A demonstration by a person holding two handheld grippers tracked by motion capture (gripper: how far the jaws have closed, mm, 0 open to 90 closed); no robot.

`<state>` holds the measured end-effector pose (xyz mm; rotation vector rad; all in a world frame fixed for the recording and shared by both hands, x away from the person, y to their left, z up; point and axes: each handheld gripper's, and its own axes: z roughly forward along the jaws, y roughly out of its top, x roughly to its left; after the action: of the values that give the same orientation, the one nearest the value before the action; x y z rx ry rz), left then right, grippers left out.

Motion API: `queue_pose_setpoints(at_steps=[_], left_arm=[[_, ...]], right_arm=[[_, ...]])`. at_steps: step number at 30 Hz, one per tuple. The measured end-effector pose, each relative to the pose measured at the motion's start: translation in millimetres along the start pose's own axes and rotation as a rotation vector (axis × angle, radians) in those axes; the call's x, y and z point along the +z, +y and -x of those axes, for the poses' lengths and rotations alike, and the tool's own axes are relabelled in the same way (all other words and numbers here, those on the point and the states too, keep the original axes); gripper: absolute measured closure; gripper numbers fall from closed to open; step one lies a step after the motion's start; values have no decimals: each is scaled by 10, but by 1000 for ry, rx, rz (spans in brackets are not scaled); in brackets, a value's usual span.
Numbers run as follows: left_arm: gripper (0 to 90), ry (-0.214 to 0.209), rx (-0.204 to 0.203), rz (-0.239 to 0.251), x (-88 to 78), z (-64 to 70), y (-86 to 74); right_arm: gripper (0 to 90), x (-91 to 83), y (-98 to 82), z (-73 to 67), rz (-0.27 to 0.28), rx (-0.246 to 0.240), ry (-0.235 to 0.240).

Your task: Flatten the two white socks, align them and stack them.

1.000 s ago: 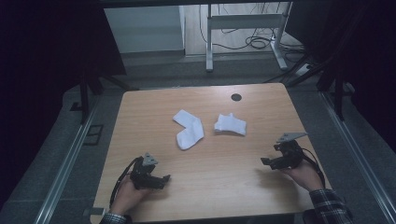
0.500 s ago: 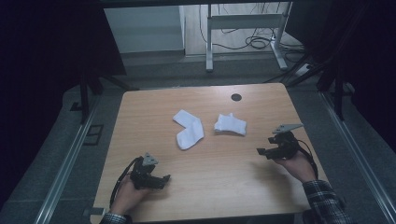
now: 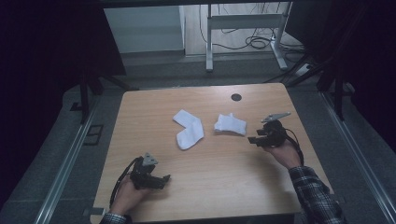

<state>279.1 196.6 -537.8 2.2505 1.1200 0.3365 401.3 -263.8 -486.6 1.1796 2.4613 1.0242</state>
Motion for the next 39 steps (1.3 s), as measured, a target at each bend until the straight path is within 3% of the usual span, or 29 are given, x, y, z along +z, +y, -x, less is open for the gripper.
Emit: queue_pose_setpoints(at_steps=[8,21,29,32,36,39], left_arm=[[93,0,0,0,0,0,0],[93,0,1,0,0,-1,0],[93,0,2,0,0,-1,0],[93,0,2,0,0,-1,1],[93,1,0,0,1,0,1],[93,2,-3,0,2,3,2]], right_arm=[[460,173,167,61,11,28,-22],[486,521,277,143,-3,69,-80],[488,663,256,140,-34,47,-101],[575,703,248,117,-63,26,-99],[793,708,254,74,-88,48,-66],[830,690,272,30,-109,22,-80]])
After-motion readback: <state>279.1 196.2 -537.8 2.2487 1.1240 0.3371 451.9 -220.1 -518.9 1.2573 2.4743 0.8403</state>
